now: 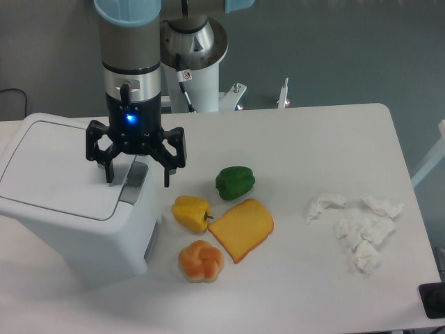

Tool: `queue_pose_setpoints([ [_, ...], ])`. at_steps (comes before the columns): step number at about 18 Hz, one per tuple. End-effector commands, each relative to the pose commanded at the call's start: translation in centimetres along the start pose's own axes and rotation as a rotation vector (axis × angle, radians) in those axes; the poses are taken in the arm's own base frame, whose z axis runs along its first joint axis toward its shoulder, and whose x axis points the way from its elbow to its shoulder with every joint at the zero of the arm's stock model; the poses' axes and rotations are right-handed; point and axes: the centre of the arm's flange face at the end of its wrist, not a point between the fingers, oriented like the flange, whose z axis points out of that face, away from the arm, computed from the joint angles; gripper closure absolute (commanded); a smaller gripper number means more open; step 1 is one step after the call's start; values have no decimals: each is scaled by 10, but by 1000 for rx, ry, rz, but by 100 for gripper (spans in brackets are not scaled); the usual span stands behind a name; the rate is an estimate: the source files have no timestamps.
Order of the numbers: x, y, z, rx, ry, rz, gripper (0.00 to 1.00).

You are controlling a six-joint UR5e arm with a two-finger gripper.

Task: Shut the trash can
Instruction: 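Lift the gripper off the closed lid and move it away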

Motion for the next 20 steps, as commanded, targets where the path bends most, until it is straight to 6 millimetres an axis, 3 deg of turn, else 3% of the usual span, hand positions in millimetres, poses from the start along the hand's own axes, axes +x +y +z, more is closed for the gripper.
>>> queue_pose_setpoints([
  [8,-1,0,4,-6,0,-1,0],
  [11,-2,-4,-4,11,-2,-1,0],
  [14,-16,-10,-21,50,13,-28,0],
  [19,-93,-16,-45,121,24,-89,0],
  [20,-106,-15,-39,113,16,-53,0],
])
